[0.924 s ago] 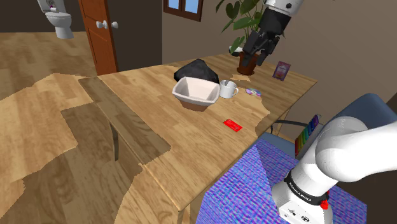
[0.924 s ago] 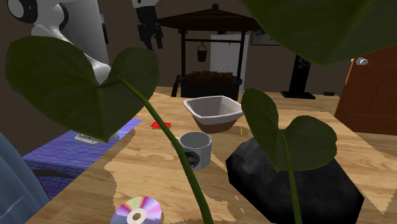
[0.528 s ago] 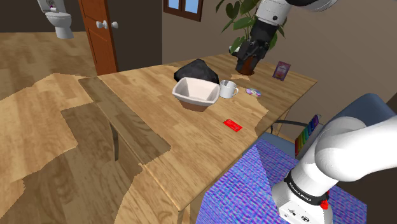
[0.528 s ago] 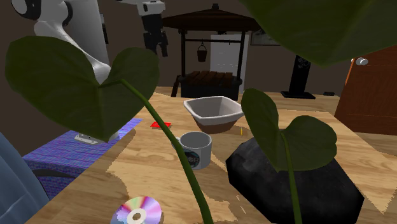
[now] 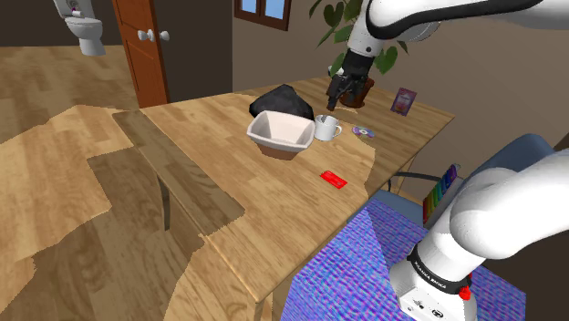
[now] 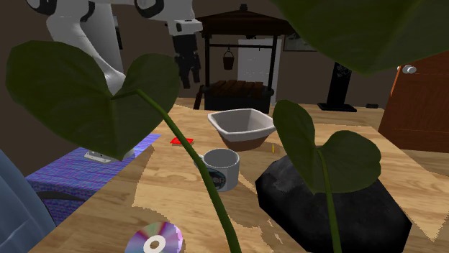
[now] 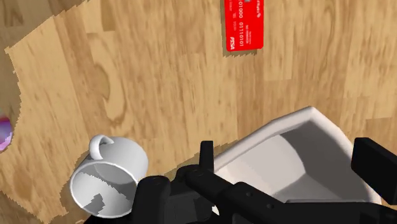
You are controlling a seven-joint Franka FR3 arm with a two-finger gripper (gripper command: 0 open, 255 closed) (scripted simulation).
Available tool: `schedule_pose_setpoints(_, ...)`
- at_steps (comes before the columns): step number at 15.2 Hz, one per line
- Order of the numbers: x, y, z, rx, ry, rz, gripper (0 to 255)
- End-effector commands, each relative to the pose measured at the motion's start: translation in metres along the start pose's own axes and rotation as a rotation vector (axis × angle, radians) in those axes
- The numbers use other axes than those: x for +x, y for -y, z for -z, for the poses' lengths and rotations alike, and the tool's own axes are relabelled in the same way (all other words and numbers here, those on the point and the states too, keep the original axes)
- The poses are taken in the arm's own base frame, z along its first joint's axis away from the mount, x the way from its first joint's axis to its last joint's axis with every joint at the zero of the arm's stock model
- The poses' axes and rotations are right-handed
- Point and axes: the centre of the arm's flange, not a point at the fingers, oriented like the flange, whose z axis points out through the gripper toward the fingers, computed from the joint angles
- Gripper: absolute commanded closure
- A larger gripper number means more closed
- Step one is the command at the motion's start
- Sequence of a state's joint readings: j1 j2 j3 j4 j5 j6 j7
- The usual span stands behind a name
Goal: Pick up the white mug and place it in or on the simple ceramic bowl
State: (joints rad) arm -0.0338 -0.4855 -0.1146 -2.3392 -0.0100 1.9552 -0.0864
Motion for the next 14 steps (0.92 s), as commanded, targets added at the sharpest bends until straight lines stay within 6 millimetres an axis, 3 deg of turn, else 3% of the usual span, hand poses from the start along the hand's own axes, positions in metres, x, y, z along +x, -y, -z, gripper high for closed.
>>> schedule_pose_setpoints(1,0.017,-0.017,-0.015,-0.01,0.004,0.006,0)
schedule_pose_setpoints(14,0.117,-0.109,-0.116,-0.072,0.038,0.039,0)
